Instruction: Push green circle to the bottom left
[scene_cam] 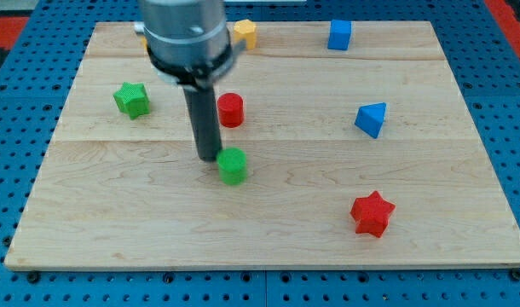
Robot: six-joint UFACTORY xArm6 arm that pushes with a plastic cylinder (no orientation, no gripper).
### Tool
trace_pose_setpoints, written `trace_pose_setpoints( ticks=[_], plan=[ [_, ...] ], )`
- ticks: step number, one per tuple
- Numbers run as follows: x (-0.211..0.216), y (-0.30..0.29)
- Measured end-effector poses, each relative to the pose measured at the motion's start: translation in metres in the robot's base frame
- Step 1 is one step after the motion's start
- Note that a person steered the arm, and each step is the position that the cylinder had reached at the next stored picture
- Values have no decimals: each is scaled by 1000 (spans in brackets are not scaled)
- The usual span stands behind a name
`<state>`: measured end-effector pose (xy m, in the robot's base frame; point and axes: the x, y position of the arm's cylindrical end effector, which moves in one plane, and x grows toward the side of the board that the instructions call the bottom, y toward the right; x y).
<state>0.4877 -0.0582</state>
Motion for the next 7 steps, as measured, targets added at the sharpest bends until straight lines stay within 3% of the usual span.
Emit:
trace_pose_setpoints(
  ticks=[1, 3, 4, 5, 6, 7],
  plan=[
    [30, 10],
    [-19, 68],
    [0, 108],
    [26, 81],
    [-4, 69],
    [-9, 62]
  ],
)
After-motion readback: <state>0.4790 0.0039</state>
